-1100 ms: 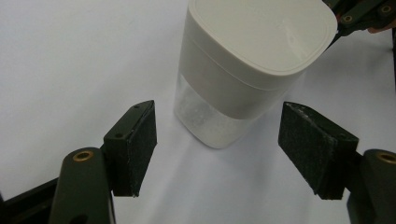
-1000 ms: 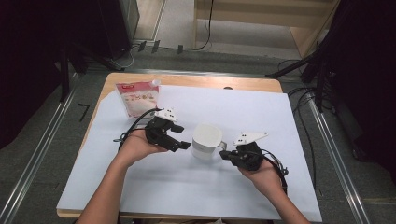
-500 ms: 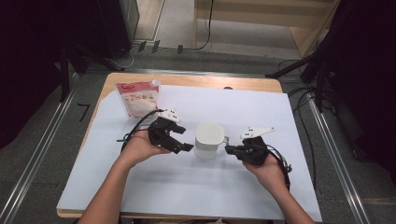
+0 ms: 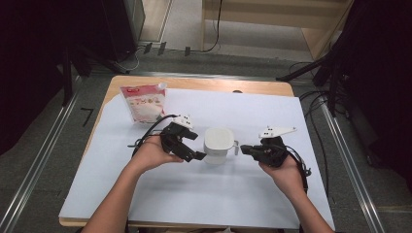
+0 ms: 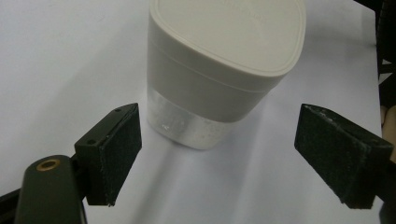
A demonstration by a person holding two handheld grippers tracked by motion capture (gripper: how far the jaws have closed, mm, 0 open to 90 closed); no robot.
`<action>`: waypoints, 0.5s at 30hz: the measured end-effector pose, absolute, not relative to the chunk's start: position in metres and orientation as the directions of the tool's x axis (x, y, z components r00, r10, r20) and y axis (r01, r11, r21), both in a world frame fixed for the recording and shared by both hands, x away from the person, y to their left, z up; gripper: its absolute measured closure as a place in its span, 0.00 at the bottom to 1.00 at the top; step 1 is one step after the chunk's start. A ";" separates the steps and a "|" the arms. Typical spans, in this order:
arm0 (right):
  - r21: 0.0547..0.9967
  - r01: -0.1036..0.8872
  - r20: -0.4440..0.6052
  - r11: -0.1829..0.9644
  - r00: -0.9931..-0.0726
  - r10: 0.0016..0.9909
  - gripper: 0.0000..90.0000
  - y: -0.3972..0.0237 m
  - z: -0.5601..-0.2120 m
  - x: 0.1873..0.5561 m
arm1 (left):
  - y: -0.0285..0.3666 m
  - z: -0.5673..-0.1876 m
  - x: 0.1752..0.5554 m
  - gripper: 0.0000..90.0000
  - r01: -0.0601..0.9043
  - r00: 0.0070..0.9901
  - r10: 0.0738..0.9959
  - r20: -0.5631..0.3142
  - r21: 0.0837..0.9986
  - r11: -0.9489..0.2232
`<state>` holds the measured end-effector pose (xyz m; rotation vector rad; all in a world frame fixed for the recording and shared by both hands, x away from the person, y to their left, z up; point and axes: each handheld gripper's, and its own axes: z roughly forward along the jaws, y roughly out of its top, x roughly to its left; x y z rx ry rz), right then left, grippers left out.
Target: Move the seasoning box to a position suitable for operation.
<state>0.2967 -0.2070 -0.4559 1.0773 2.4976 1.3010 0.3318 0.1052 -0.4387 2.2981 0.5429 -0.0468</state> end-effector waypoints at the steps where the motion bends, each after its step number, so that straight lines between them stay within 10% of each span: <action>1: 0.753 0.539 0.203 0.378 -0.736 0.646 1.00 -0.207 -0.455 0.298 | 0.102 -0.439 0.335 0.18 0.391 0.913 0.365 -0.184 0.655 -0.647; 15: 0.721 0.553 0.234 0.416 -0.760 0.606 1.00 -0.199 -0.449 0.321 | 0.094 -0.429 0.348 0.19 0.314 0.947 0.274 -0.169 0.671 -0.672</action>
